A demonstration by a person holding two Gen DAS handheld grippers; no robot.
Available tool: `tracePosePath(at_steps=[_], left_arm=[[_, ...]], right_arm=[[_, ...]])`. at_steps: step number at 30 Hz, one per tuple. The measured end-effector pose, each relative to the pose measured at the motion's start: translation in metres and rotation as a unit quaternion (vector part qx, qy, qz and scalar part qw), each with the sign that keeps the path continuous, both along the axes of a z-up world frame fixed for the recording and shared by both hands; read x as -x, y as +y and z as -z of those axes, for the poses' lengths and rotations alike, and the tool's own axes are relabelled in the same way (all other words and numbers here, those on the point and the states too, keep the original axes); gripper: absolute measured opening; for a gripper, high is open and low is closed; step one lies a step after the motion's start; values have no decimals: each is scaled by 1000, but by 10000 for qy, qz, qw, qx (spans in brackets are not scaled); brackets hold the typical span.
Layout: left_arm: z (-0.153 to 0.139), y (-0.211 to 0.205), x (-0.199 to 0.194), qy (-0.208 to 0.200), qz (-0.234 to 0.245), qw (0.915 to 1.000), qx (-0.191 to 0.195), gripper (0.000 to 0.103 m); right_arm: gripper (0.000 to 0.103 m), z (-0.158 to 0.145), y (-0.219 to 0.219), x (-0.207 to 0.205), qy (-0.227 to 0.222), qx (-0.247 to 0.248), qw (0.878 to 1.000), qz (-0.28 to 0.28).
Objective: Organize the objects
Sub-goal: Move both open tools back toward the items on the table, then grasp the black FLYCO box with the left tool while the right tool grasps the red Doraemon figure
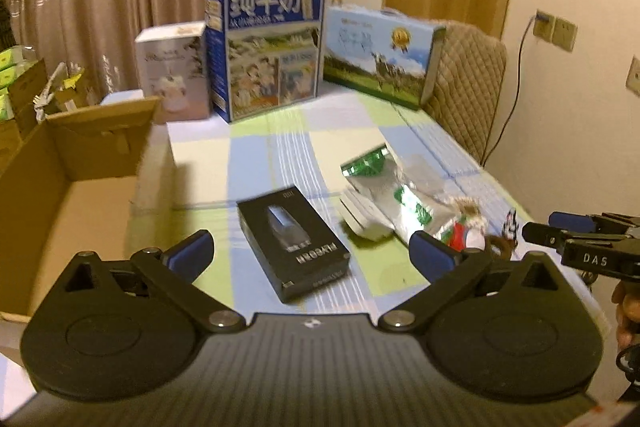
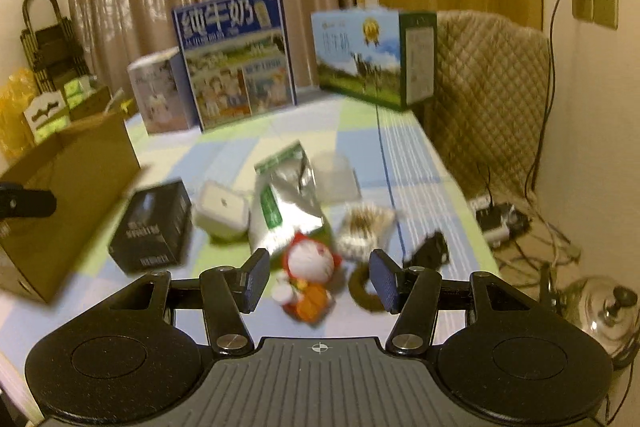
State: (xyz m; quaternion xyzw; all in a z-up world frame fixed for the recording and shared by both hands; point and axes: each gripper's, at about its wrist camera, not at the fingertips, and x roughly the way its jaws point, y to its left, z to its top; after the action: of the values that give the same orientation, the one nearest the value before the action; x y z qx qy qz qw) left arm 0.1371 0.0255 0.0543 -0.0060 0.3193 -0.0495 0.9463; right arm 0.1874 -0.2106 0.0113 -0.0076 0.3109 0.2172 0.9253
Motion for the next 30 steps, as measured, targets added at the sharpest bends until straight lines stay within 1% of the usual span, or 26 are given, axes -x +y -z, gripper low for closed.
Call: tracePosePath(at_steps=[4, 6, 8, 10, 13, 18, 22, 27, 30], left_arm=[[20, -9, -11, 136, -47, 9999, -89, 102], [28, -11, -18, 208, -91, 9997, -99, 102], [36, -14, -25, 247, -118, 9995, -151, 102], [42, -17, -30, 251, -129, 9994, -201, 102], [53, -18, -40, 293, -124, 9993, -204, 102], [66, -16, -55, 338, -112, 9990, -273, 102], [74, -13, -66, 340, -139, 9990, -238, 102], [83, -11, -78, 302, -93, 9992, -241, 102], [90, -9, -84, 307, -130, 9990, -285, 102]], right_arm=[[53, 6, 3, -3, 100, -37, 9998, -141], [53, 10, 3, -7, 258, -26, 9996, -81], [53, 14, 3, -13, 448, -168, 9988, -81], [53, 18, 6, -19, 584, -167, 9981, -58], [52, 22, 13, -25, 585, -157, 9981, -116], [52, 31, 25, -40, 655, -182, 9977, -30], [53, 36, 37, -49, 719, -121, 9973, 16], [52, 44, 47, -59, 857, 6, 9961, 210], [52, 53, 48, -67, 1037, 66, 9939, 382]])
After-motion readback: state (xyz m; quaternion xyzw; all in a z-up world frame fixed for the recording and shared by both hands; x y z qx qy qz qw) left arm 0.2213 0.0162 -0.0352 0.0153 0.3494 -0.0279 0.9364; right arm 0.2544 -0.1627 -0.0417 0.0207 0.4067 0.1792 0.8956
